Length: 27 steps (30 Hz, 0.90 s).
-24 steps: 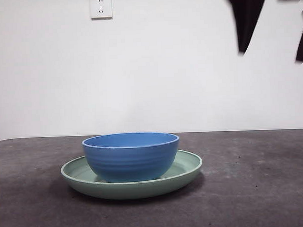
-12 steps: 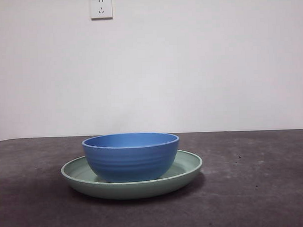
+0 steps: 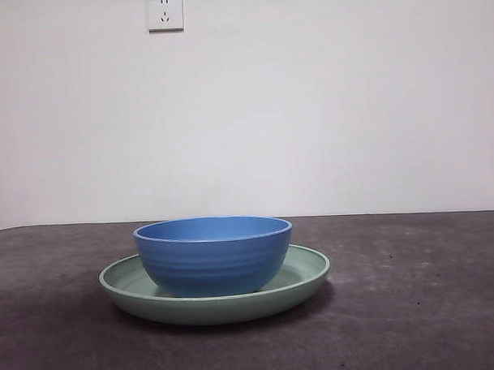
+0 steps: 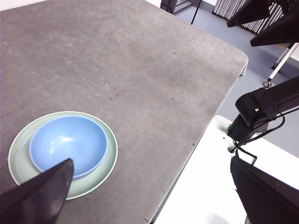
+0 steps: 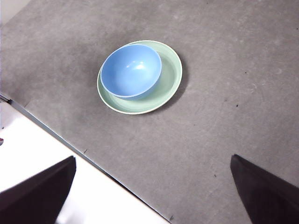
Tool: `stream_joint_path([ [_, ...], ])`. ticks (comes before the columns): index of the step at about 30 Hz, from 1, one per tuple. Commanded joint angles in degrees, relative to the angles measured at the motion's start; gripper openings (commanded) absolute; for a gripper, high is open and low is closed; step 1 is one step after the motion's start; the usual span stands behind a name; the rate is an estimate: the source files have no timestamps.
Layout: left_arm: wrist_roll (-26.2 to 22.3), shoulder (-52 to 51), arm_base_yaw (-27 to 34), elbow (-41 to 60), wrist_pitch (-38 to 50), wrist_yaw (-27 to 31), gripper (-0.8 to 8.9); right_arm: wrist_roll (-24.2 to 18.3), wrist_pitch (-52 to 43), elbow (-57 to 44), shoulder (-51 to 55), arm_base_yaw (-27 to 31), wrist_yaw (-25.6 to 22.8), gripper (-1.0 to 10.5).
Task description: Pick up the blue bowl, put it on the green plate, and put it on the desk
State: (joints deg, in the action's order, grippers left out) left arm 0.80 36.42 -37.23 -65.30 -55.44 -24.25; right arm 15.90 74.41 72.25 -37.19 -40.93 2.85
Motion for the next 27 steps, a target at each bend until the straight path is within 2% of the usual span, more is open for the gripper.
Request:
stream_joint_path([
  [1,0.4,0.4,-0.3,-1.2,0.6,-0.2,5.90,0.2,-0.2,0.4,-0.4,-0.6,0.0,5.4],
  [3,0.4,0.4,-0.3,-1.2,0.5,-0.2,3.06,0.2,-0.4,0.4,-0.5,-0.6,0.1,2.9],
  [4,0.4,0.4,-0.3,-1.2,0.2,-0.2,0.95,0.3,-0.7,0.4,-0.5,-0.6,0.1,1.1],
  [5,0.5,0.3,-0.3,-1.2,-0.3,-0.2,0.00,0.4,-1.1,0.4,-0.5,-0.6,0.1,-0.2],
  [6,0.9,0.3,-0.3,-1.2,-0.5,-0.2,0.36,0.4,-1.4,0.4,-0.5,-0.6,0.1,0.3],
  [24,1.8,0.0,-0.3,-0.8,0.3,-0.2,0.28,0.2,-1.6,0.4,-0.5,-0.6,0.1,0.3],
  [27,1.8,-0.1,1.2,-0.7,0.3,-0.2,0.28,0.2,-1.6,0.4,-0.5,-0.6,0.1,0.3],
])
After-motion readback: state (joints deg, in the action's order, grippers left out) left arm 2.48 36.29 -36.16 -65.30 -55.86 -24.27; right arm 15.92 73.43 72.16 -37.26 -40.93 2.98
